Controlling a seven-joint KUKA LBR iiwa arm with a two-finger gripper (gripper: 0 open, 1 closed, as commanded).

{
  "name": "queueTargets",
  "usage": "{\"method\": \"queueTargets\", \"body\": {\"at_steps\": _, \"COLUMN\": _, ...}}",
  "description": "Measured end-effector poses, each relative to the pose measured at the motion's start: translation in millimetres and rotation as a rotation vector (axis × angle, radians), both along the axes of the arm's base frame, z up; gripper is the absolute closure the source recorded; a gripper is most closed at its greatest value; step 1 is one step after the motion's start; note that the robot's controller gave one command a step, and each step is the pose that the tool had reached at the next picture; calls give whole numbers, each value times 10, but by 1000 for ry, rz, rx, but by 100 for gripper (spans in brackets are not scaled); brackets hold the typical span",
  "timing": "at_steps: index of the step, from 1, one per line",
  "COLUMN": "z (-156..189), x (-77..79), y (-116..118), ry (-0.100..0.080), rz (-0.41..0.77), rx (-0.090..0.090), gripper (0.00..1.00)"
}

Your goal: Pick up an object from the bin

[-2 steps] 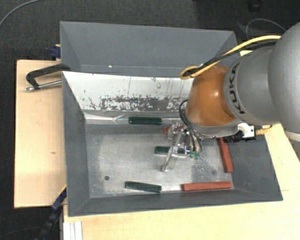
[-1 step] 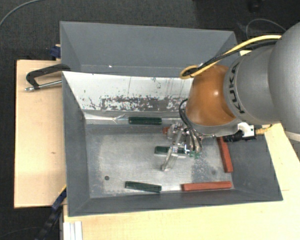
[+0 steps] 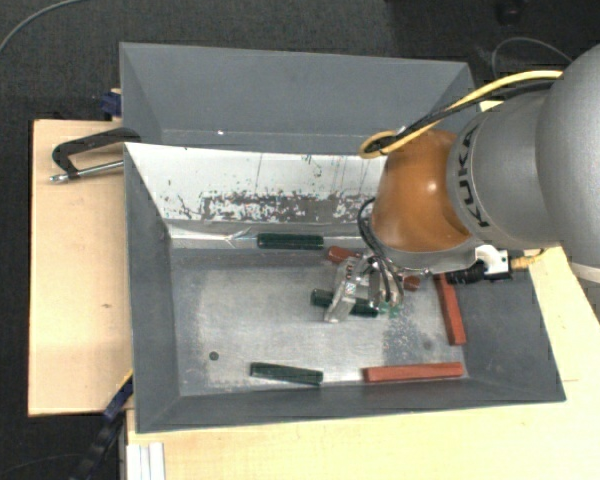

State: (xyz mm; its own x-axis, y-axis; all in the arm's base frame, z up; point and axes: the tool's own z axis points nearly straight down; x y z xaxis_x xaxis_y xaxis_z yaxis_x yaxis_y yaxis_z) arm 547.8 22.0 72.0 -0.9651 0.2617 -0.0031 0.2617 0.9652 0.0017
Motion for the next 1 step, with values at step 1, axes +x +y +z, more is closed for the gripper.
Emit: {"method": "queueTargets", "body": {"at_steps": 1, "z": 1166, "x": 17, "y": 7, "ry": -4, "rz": 1, "rx": 0, "gripper": 100}}
